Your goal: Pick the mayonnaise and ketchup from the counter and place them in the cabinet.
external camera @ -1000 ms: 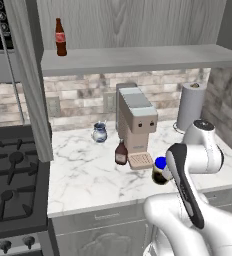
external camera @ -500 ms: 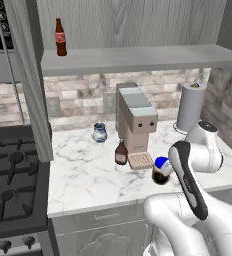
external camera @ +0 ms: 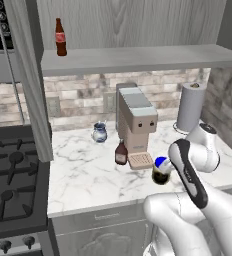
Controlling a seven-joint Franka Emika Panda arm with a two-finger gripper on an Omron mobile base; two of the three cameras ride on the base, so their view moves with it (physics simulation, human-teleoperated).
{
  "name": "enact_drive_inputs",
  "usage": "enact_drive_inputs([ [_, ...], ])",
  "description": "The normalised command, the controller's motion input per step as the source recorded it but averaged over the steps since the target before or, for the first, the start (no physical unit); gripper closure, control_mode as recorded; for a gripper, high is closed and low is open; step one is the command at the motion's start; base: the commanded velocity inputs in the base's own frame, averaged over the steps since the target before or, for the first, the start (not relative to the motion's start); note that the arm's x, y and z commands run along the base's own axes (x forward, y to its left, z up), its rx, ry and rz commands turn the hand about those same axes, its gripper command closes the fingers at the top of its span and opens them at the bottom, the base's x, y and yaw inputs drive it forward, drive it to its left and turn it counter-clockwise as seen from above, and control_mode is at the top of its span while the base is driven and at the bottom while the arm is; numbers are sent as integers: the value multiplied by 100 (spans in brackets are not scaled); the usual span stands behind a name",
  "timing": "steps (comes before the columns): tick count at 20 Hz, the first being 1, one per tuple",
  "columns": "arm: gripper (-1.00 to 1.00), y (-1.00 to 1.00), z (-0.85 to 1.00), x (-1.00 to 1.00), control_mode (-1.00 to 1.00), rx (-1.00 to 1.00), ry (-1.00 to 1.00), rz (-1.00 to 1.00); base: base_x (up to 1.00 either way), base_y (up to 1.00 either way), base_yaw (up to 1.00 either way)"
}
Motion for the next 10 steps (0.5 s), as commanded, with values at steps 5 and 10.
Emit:
enact_drive_inputs([
  [5, -100, 0, -22, 23, -100, 0, 0, 0, 0, 0, 0],
  [10, -100, 0, -20, 23, -100, 0, 0, 0, 0, 0, 0],
])
